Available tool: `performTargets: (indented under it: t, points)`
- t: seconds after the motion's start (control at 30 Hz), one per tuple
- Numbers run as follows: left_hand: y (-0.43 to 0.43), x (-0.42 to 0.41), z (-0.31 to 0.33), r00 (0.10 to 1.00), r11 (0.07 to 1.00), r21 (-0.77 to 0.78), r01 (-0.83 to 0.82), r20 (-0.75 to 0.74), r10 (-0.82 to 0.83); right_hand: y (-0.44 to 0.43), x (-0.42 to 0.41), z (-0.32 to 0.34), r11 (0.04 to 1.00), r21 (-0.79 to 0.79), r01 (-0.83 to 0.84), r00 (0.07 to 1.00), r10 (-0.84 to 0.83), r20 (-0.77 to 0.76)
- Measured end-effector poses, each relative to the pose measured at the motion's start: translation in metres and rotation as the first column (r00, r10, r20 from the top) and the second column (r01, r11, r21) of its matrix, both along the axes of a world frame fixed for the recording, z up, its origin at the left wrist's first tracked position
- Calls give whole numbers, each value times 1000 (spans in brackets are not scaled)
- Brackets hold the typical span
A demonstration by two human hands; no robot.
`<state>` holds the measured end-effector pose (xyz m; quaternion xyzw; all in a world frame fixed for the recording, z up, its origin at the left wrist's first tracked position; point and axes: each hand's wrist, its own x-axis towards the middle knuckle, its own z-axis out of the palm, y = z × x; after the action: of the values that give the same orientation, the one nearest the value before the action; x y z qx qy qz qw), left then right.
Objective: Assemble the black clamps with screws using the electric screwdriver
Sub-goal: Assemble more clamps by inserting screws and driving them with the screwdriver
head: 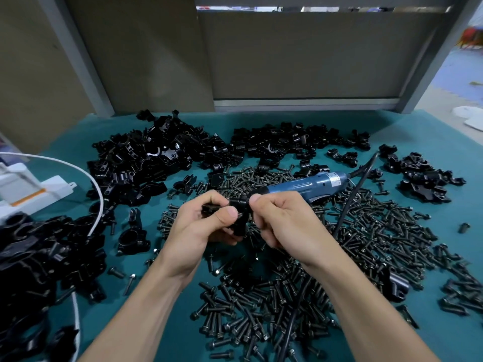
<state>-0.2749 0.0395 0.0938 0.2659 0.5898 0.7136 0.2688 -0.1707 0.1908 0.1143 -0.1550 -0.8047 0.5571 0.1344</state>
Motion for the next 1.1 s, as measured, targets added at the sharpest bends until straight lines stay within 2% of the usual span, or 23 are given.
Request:
performTargets:
  t: [0.13,0.27,0.37,0.47,0.53,0.6,0.7,0.77,0.83,0.9,0.93,1.03,1.1]
  points:
    - [0,-2,-3,999,1000,-7,-31,-28,31,-1,-4,-1,994,30,101,992,-98,-79]
    - [0,-1,-3,994,999,-37,-39,-102,35,-5,-5,-6,978,163,133,991,-127,-45]
    - [0,-1,-4,993,999,-32,-42,-115,38,-5,-3,-3,989,125,81,996,-83,13]
    - [1,-1,-4,994,999,-28,-36,-99,33,1,1,3,993,105,-48,999,48,4]
    - [1,0,-2,997,1000,-20,-22,-68,20,3,1,2,990,133,-39,998,45,-37]
    - [-1,-2,-1,999,1000,-10,2,-53,-3,2,-1,0,997,78,-18,997,24,-75]
    - [-2,-4,-3,996,999,-39,-13,-92,10,-1,-3,-4,999,-15,-34,999,34,4]
    - [2,-4,-9,989,994,-60,-93,-124,85,2,-4,-4,999,-22,46,994,-43,102]
    - [4,-4,-16,967,973,-68,-222,-145,211,9,-3,-6,962,5,274,952,-272,142]
    - [2,-9,-21,921,926,-106,-364,-192,340,22,1,-9,843,-21,537,836,-529,144]
    - [0,-13,-23,897,897,-138,-419,-219,385,29,2,-9,786,-45,616,781,-603,161]
    - [-1,-22,-27,857,836,-214,-505,-240,456,41,-3,-7,670,-244,701,713,-664,225]
    - [1,-24,-26,842,814,-245,-527,-283,460,44,-17,-7,582,-263,769,639,-713,289]
